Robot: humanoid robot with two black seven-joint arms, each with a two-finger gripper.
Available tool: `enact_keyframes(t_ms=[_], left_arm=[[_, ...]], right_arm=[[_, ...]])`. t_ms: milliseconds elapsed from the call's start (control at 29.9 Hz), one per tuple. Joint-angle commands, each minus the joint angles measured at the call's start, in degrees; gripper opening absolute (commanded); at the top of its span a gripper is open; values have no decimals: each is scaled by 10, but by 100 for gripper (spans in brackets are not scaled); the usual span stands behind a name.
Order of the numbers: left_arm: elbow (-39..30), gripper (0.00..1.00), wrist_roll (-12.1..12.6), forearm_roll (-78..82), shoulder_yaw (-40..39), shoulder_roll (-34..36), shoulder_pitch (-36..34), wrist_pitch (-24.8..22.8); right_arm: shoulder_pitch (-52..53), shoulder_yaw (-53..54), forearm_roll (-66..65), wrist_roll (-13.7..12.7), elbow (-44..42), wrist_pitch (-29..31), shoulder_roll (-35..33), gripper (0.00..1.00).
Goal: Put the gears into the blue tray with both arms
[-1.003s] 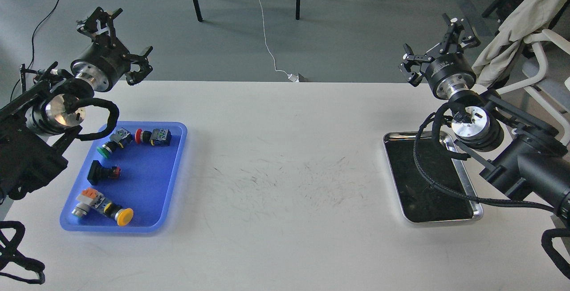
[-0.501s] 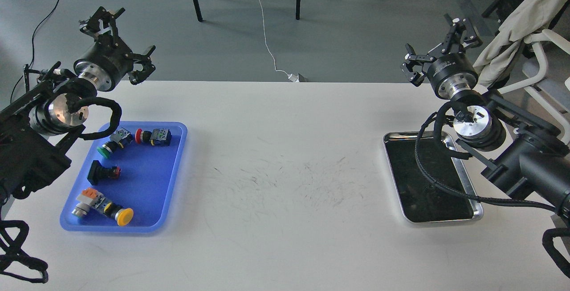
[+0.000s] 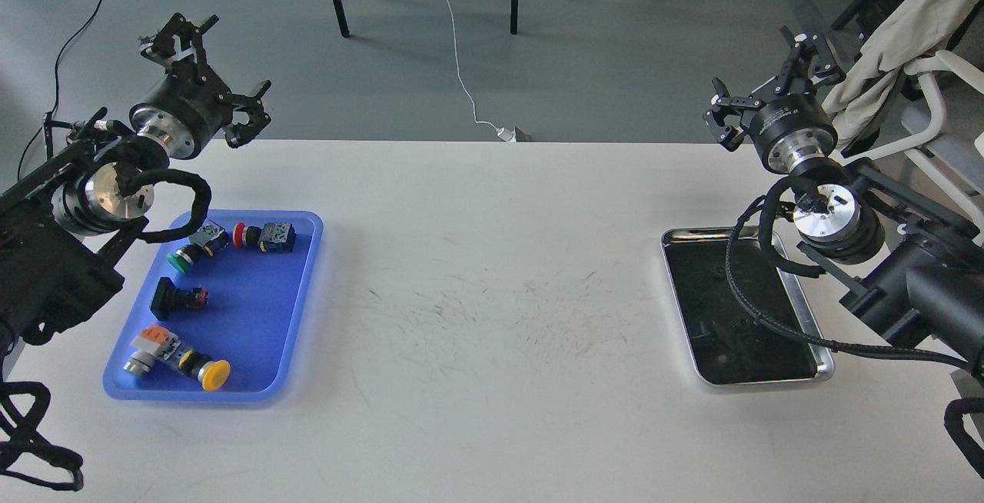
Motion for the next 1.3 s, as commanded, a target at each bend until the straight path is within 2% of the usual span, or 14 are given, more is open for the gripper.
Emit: enact_keyframes(t_ms=[0, 134, 435, 1270], left_arm=[[0, 99, -1, 2, 3, 2, 0, -11], [0, 99, -1, 2, 5, 2, 3, -31], [0, 99, -2, 3, 5, 0, 6, -30], [1, 99, -3, 2, 4, -4, 6, -27]], right_arm=[[-6, -2, 0, 3, 2, 3, 0, 99], [-7, -5, -1, 7, 3, 6, 0, 99], [-11, -14, -2, 8, 4, 29, 0, 99], [-10, -35, -16, 11, 8, 21, -20, 99]])
